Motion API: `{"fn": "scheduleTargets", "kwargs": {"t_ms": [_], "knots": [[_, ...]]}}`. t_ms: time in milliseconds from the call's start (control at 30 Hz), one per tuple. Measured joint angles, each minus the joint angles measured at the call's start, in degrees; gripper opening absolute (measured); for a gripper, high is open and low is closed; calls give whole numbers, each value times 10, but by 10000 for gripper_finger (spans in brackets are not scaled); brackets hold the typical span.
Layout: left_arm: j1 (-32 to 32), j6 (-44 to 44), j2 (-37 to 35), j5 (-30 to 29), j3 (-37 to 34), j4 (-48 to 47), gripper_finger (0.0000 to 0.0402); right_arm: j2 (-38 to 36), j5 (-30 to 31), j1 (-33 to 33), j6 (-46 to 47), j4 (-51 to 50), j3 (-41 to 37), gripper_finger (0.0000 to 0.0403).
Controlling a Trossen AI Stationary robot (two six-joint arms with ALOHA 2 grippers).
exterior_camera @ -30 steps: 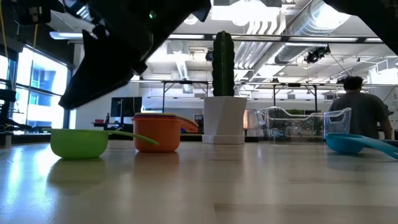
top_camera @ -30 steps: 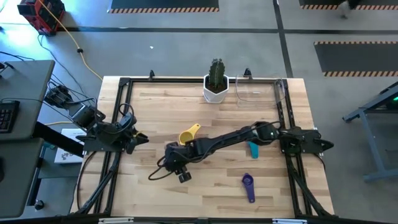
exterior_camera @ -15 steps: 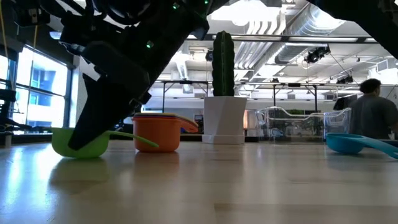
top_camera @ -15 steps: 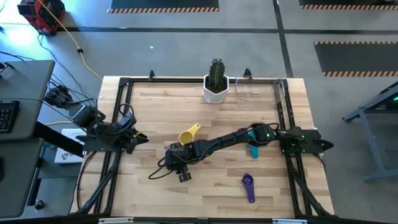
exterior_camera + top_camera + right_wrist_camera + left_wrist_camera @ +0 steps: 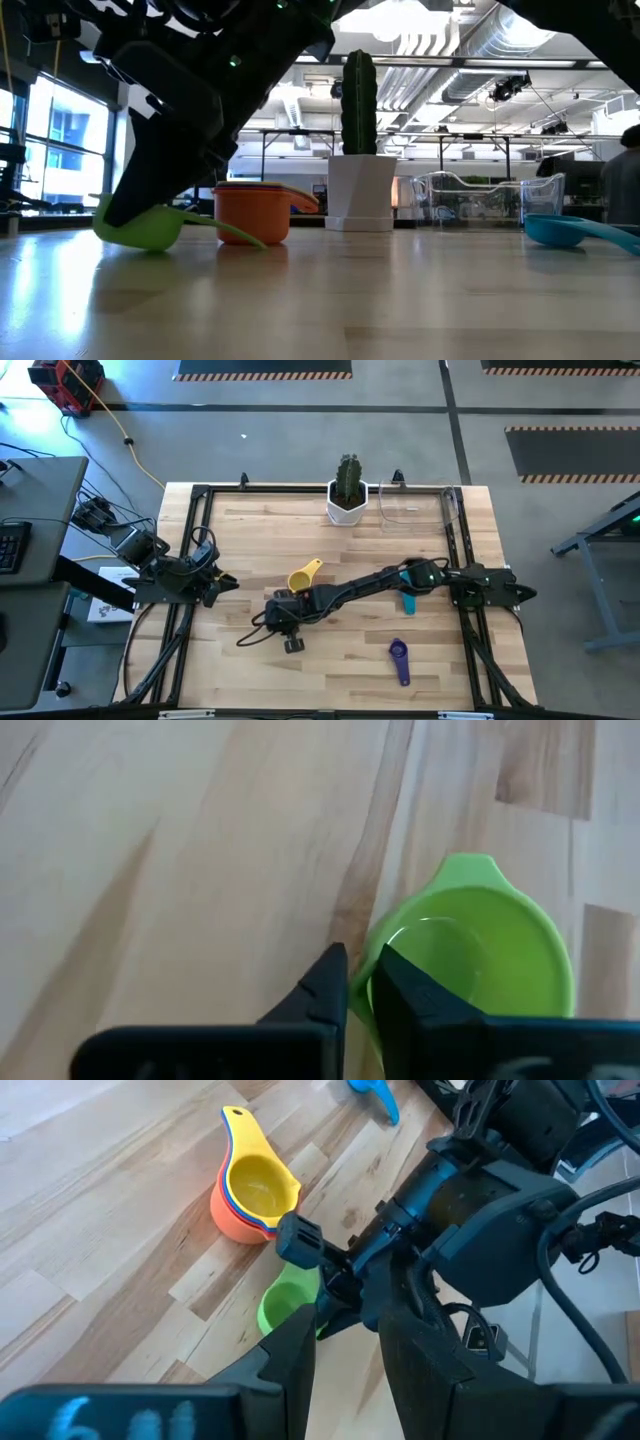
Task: Nest measuring cups in basket
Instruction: Stack the green measuring cup on top of the yellow measuring cup
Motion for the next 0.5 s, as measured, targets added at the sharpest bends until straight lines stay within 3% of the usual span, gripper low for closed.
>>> {"fn": "scheduleTargets", "kwargs": {"t_ms": [133, 267, 500], "knots": [[0, 0, 0, 0, 0, 0, 104, -1, -1, 8, 25, -1, 0, 24], [0, 0, 0, 0, 0, 0, 104, -2, -1, 18, 30, -22, 19, 9], [0, 0, 0, 0, 0, -5, 104, -4, 53, 30, -3, -95, 80, 8]]}}
